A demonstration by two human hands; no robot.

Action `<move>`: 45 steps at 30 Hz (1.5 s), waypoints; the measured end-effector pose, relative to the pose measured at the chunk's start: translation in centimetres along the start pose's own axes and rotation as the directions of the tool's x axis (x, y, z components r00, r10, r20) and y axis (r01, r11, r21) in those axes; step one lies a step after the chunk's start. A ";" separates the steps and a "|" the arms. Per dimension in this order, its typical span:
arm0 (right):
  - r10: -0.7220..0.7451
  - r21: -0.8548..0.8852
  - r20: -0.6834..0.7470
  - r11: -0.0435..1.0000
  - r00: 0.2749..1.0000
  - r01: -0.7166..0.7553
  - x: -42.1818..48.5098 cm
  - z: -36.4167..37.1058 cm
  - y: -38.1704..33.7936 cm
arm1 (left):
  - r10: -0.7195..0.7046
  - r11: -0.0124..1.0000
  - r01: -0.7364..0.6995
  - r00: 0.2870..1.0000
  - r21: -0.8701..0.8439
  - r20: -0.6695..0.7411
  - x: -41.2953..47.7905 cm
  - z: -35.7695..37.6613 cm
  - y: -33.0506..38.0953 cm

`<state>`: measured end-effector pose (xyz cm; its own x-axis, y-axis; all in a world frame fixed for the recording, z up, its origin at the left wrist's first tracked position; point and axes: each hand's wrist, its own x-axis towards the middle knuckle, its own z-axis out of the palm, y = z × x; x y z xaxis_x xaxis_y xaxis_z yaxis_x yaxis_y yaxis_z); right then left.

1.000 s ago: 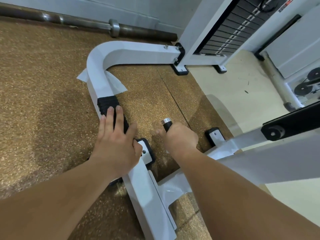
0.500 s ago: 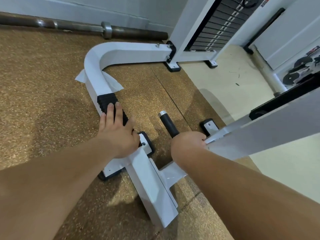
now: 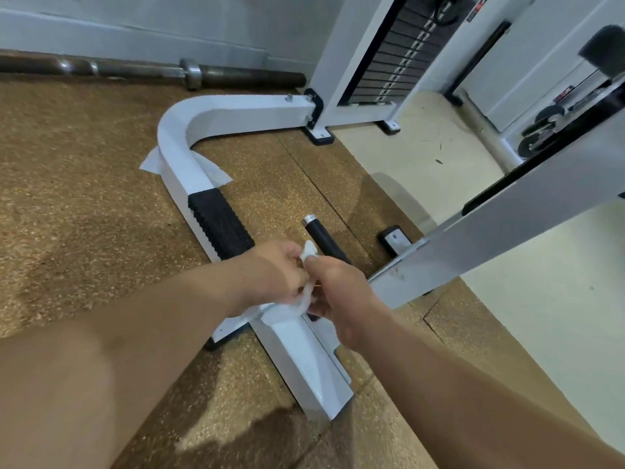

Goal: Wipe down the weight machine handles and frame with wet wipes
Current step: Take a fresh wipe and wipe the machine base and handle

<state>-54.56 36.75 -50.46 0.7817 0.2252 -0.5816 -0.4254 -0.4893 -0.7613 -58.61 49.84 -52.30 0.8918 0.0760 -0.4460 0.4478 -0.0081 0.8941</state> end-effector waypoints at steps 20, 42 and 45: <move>-0.064 0.244 0.274 0.970 0.960 -0.005 3.4 -0.5 1.1 | -0.192 0.957 0.222 0.968 -0.187 0.163 -1.5 -4.9 -0.8; -0.168 0.406 0.334 0.914 0.928 0.019 4.2 0.2 -0.4 | -0.153 0.867 0.237 0.964 -0.438 0.219 -1.2 -2.9 -0.1; -0.159 0.391 0.240 0.919 0.958 0.054 4.5 0.6 -0.5 | -0.120 0.892 0.198 0.970 -0.406 0.211 -1.0 -2.3 0.0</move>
<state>-51.08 38.54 -52.84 0.7068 0.4953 -0.5050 -0.5269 -0.1075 -0.8431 -59.68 52.04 -51.78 0.8251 -0.1356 -0.5485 0.5503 0.4128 0.7258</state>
